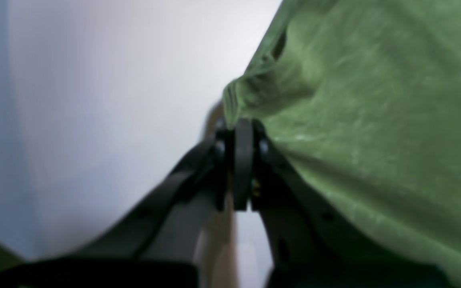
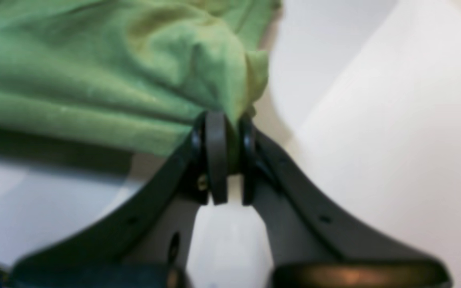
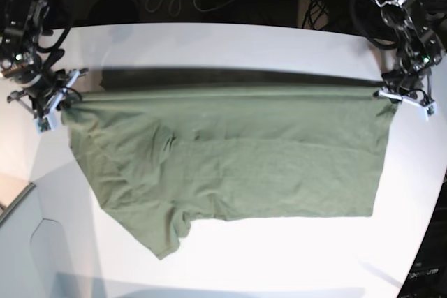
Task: Layout the t-shirt on the table in an organized manner, then fold the t-shirt properly
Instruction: 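Pull the held edge with both grippers to smooth the shirt flat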
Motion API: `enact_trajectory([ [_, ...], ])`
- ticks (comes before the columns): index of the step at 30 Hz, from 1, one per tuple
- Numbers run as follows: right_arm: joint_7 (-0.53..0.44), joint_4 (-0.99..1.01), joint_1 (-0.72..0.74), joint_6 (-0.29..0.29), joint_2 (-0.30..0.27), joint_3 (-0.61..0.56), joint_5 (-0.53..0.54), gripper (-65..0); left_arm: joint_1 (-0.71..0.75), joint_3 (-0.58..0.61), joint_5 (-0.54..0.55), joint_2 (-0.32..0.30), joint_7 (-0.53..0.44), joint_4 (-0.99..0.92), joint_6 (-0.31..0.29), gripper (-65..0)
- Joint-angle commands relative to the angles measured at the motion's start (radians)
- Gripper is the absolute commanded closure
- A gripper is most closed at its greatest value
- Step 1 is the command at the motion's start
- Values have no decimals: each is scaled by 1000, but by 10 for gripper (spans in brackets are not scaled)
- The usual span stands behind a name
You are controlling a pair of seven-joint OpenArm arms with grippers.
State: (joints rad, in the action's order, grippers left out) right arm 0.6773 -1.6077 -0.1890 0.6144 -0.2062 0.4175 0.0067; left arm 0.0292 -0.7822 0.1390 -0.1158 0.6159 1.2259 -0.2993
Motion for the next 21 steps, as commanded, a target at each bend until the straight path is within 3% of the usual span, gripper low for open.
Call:
enact_trajectory([
  [1, -6, -21, -14, -6, -20, 10, -11, 0, 5, -6, -2, -6, -27, 21, 9, -3],
  [11, -66, -19, -163, -6, 9, 11, -11, 0, 193, -6, -2, 41, -27, 191, 9, -3],
  [21, -77, -19, -228, -6, 58, 13, -14, 0, 202, -1, -5, 38, -27, 202, 9, -3],
])
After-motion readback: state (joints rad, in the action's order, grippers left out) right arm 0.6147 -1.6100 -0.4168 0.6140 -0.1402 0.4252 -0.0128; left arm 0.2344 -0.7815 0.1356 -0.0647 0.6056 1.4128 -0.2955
